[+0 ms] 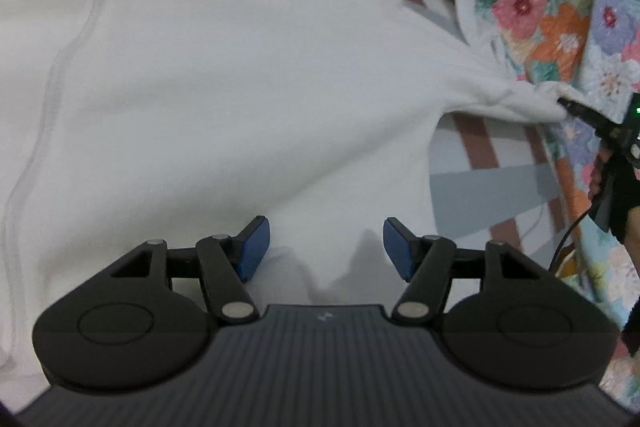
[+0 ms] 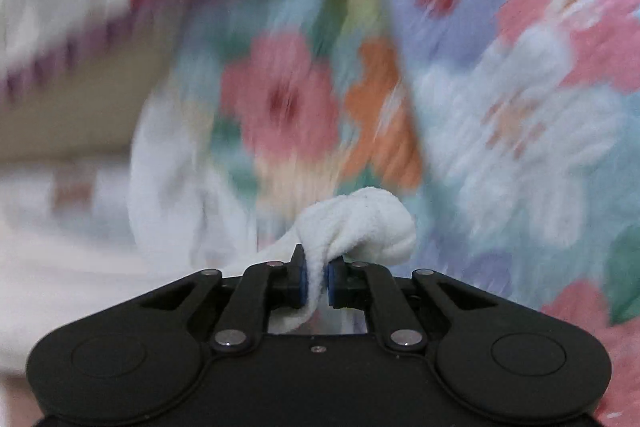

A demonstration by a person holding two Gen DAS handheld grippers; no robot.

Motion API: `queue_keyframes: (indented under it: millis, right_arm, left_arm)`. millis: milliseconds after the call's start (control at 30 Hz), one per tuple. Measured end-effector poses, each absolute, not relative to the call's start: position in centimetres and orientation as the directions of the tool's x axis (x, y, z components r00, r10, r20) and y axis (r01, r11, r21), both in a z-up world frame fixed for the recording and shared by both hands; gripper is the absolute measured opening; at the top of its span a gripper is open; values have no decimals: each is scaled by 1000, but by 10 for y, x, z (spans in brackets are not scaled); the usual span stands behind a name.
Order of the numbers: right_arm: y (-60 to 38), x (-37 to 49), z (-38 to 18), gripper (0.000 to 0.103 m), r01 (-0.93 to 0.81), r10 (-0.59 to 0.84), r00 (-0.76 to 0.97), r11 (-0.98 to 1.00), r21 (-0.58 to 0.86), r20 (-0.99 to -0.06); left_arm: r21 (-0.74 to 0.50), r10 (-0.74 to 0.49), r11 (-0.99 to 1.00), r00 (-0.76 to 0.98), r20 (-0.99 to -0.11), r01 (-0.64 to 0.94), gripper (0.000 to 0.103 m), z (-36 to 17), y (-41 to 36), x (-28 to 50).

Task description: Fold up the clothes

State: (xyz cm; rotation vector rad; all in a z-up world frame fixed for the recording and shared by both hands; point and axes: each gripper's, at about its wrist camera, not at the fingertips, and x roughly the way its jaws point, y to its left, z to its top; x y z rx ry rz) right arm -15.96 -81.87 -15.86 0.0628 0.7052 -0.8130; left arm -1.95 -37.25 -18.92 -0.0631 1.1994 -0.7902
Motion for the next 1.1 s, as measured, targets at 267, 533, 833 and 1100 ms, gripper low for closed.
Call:
queue_keyframes:
  millis: [267, 533, 833, 1100]
  right_arm:
    - [-805, -143, -212, 10, 673, -716, 265, 617, -408, -646]
    - [-772, -151, -174, 33, 758, -683, 217, 568, -321, -697]
    - [-688, -260, -134, 52, 788, -516, 487, 607, 100, -704]
    - [-588, -263, -119, 52, 336, 37, 750, 839, 428, -660]
  left_arm:
    - [-432, -570, 734, 128, -812, 523, 66, -190, -375, -16]
    - [-250, -487, 774, 294, -823, 582, 63, -178, -371, -27]
    - [-218, -560, 735, 393, -730, 642, 66, -91, -285, -24]
    - [-5, -245, 935, 635, -732, 355, 69, -58, -137, 7]
